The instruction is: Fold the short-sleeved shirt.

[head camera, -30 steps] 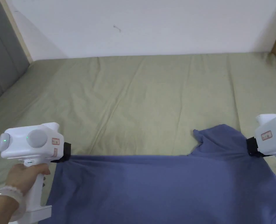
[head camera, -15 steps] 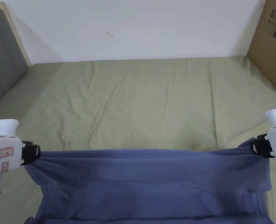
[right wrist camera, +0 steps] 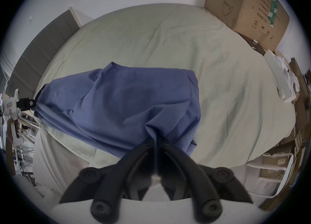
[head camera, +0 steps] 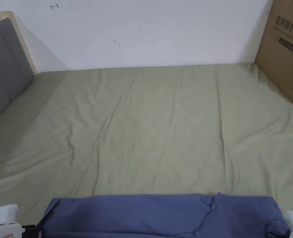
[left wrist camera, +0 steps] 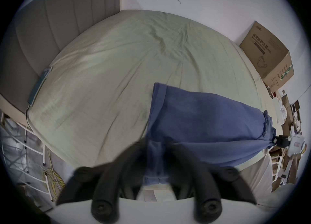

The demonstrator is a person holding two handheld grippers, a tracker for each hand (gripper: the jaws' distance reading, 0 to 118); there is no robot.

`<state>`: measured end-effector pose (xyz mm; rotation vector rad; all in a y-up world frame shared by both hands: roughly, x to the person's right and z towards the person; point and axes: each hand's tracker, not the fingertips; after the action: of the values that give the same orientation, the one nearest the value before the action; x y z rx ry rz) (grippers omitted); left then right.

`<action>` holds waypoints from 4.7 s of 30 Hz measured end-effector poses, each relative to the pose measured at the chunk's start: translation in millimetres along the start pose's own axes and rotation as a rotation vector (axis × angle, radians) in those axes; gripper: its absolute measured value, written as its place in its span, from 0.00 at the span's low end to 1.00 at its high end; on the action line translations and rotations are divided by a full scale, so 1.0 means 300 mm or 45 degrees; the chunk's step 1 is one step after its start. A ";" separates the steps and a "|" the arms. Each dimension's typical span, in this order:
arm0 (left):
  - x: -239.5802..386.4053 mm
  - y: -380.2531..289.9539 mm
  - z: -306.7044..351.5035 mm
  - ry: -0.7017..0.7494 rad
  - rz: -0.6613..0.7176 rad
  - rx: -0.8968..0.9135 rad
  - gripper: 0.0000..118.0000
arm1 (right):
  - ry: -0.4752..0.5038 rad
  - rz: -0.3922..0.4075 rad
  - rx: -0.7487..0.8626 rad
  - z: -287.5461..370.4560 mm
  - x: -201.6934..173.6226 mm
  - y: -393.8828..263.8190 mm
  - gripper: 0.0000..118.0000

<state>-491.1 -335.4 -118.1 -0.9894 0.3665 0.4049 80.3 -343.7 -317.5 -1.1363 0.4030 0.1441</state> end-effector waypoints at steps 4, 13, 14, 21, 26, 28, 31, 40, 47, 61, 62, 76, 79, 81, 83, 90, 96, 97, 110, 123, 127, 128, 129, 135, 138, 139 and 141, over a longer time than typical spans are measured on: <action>-0.010 0.001 0.039 0.031 0.013 0.001 0.92 | -0.063 0.043 0.017 0.034 -0.007 0.000 0.75; 0.000 -0.031 0.262 -0.120 0.113 0.212 0.25 | -0.005 0.031 0.309 0.212 -0.108 0.055 0.28; 0.006 -0.047 0.266 -0.109 0.107 0.208 0.17 | -0.011 0.032 0.323 0.211 -0.138 0.060 0.23; -0.041 -0.139 0.247 -0.176 0.237 0.214 0.00 | 0.122 -0.012 0.339 0.109 -0.247 0.070 0.00; -0.125 -0.159 0.236 -0.244 0.387 0.214 0.29 | 0.120 0.057 0.323 0.070 -0.311 0.077 0.00; -0.157 -0.164 0.210 -0.341 0.472 0.195 0.58 | 0.142 0.067 0.306 0.057 -0.326 0.083 0.00; -0.181 -0.158 0.150 -0.413 0.556 0.169 0.77 | 0.139 0.108 0.287 0.042 -0.348 0.086 0.00; -0.223 -0.160 -0.107 -0.622 0.889 0.032 0.93 | 0.148 0.102 0.236 0.005 -0.357 0.109 0.00; -0.188 -0.115 -0.145 -0.671 0.869 0.046 0.99 | 0.164 0.130 0.201 -0.026 -0.371 0.122 0.00; -0.050 0.051 0.016 -0.598 0.690 0.172 0.06 | 0.174 0.081 0.195 0.031 -0.356 0.074 0.00; -0.010 0.068 0.047 -0.581 0.621 0.192 0.06 | 0.175 0.064 0.199 0.035 -0.345 0.071 0.00; 0.958 0.056 -0.033 -0.682 -0.598 -0.012 0.06 | 0.142 -0.200 0.215 0.047 -0.105 -0.015 0.00; 1.027 -0.031 -0.133 -0.623 -0.653 -0.114 0.21 | 0.122 -0.224 0.206 0.052 -0.072 -0.034 0.00; 1.033 -0.070 -0.187 -0.584 -0.640 -0.202 0.77 | 0.090 -0.221 0.197 0.049 -0.049 -0.040 0.00; 1.014 -0.081 -0.203 -0.611 -0.613 -0.227 0.99 | 0.070 -0.221 0.191 0.054 -0.036 -0.044 0.00; 0.849 0.016 -0.092 -0.757 -0.324 -0.157 0.82 | 0.022 -0.192 0.274 0.097 -0.049 -0.023 0.00; 0.773 0.044 -0.105 -0.627 -0.220 -0.077 0.00 | 0.067 -0.168 0.293 0.091 -0.082 0.006 0.00; 0.777 0.044 -0.129 -0.637 -0.225 -0.099 0.00 | 0.068 -0.166 0.291 0.087 -0.086 0.007 0.00; 0.971 -0.105 -0.354 -0.764 -0.069 -0.241 0.00 | 0.074 -0.179 0.238 0.060 -0.038 -0.024 0.00; 1.141 -0.181 -0.278 -0.942 -0.383 -0.295 0.00 | 0.083 -0.173 0.222 0.063 -0.069 -0.014 0.00; 1.083 -0.170 -0.248 -0.962 -0.338 -0.290 0.00 | 0.079 -0.145 0.219 0.076 -0.087 -0.015 0.00; 1.042 -0.155 -0.235 -0.962 -0.275 -0.271 0.00 | 0.080 -0.140 0.220 0.079 -0.091 -0.014 0.00; 0.988 -0.137 -0.221 -0.985 -0.217 -0.250 0.00 | 0.078 -0.136 0.223 0.083 -0.096 -0.013 0.00; 0.623 -0.049 -0.149 -0.913 0.056 -0.130 0.00 | 0.084 -0.105 0.236 0.090 -0.128 0.000 0.00; 0.441 -0.046 -0.155 -0.908 0.193 -0.144 0.00 | 0.090 -0.083 0.231 0.086 -0.153 0.008 0.00; 0.401 -0.049 -0.156 -0.921 0.200 -0.147 0.00 | 0.091 -0.076 0.229 0.084 -0.159 0.010 0.00; 0.326 -0.060 -0.164 -0.922 0.273 -0.124 0.15 | 0.093 -0.069 0.225 0.081 -0.173 0.019 0.00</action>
<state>-403.0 -370.6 -175.9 -0.8341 -0.2084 0.9434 36.5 -314.6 -293.8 -0.9789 0.4404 0.0190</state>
